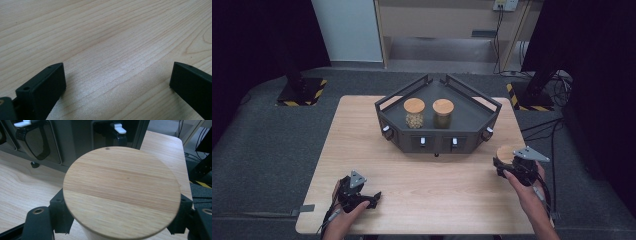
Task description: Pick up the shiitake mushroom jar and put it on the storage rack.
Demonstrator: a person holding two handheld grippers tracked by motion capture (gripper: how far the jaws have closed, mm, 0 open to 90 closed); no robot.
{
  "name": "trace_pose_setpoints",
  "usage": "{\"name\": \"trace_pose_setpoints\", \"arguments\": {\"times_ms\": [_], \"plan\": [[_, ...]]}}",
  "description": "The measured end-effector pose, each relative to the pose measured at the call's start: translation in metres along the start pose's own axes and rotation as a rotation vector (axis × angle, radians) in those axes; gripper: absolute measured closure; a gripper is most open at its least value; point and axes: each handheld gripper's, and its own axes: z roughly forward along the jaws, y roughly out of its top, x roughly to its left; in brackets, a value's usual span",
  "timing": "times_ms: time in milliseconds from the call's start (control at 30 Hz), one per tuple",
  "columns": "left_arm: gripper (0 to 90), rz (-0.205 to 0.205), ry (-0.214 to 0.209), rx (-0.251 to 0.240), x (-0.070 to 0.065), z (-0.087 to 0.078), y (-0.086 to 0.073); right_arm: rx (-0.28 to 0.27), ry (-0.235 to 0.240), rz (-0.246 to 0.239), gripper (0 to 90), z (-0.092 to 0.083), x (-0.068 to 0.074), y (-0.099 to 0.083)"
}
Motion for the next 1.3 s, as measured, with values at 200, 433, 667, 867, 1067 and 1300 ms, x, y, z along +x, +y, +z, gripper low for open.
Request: {"name": "trace_pose_setpoints", "arguments": {"times_ms": [200,433,667,867,1067,1300], "plan": [[0.0,0.0,-0.001,0.0,0.0,0.0,0.0,0.001,0.003,-0.011,25.5,-0.004,0.0,0.007],[0.0,0.002,-0.002,0.001,0.001,0.0,0.0,-0.01,0.017,-0.031,25.5,-0.012,0.004,0.02],[0.0,0.001,-0.002,0.0,0.0,0.0,0.0,-0.014,0.035,-0.055,25.5,-0.017,0.006,0.027],[0.0,0.001,-0.002,0.0,0.0,0.0,0.0,-0.018,0.04,-0.06,25.5,-0.021,0.006,0.033],[0.0,0.001,-0.001,-0.001,0.0,0.0,0.0,-0.025,0.039,-0.074,25.5,-0.027,0.005,0.042],[0.0,0.001,-0.001,0.0,0.0,0.0,0.0,-0.031,0.033,-0.083,25.5,-0.033,0.006,0.056]]}}
